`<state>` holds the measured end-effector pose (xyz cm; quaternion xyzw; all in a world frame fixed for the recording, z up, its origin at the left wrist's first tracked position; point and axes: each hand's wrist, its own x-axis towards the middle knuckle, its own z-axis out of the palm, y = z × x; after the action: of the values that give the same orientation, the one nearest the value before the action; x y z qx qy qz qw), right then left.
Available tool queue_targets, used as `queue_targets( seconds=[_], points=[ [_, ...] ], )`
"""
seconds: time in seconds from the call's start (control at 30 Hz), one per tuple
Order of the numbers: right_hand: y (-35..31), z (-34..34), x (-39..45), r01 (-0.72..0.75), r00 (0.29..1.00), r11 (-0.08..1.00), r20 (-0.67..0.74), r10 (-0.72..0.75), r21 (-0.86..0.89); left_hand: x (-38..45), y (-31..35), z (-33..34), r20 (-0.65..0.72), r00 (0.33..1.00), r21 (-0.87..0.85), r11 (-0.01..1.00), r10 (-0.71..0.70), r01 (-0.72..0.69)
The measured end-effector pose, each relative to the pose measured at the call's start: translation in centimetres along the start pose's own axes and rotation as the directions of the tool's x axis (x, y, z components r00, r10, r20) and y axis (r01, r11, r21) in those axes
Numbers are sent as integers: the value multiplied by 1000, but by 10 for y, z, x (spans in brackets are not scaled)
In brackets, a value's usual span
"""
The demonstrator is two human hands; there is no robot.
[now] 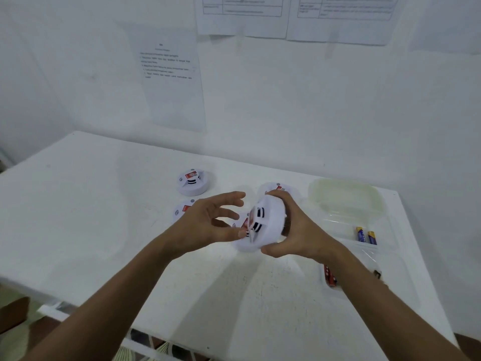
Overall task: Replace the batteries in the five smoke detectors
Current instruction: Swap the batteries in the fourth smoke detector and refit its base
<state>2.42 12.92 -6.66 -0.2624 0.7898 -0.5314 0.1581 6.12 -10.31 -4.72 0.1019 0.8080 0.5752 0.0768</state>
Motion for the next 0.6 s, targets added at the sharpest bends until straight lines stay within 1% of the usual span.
queue_targets(
  seconds=[0.1,0.17,0.27,0.33,0.47,0.6],
  points=[
    [1,3,2,21,1000,994,-15,-19,108,-2,-3,-2,96,995,115,992,33,-44],
    [3,7,7,23,999,991,-37,-18,129,-2,-2,-1,152,986,96,991,72,-88],
    [4,16,15,5,998,990,-61,4,139,1,-3,-5,124,986,84,989,108,-118],
    [5,19,19,9,998,995,-69,-2,98,3,-8,-12,102,988,138,982,115,-129],
    [4,24,28,30,994,999,-102,-31,-14,3,-14,-30,115,985,256,954,130,-155],
    [1,34,38,47,988,997,-146,-56,-66,7,-15,-47,143,969,285,930,200,-234]
  ],
)
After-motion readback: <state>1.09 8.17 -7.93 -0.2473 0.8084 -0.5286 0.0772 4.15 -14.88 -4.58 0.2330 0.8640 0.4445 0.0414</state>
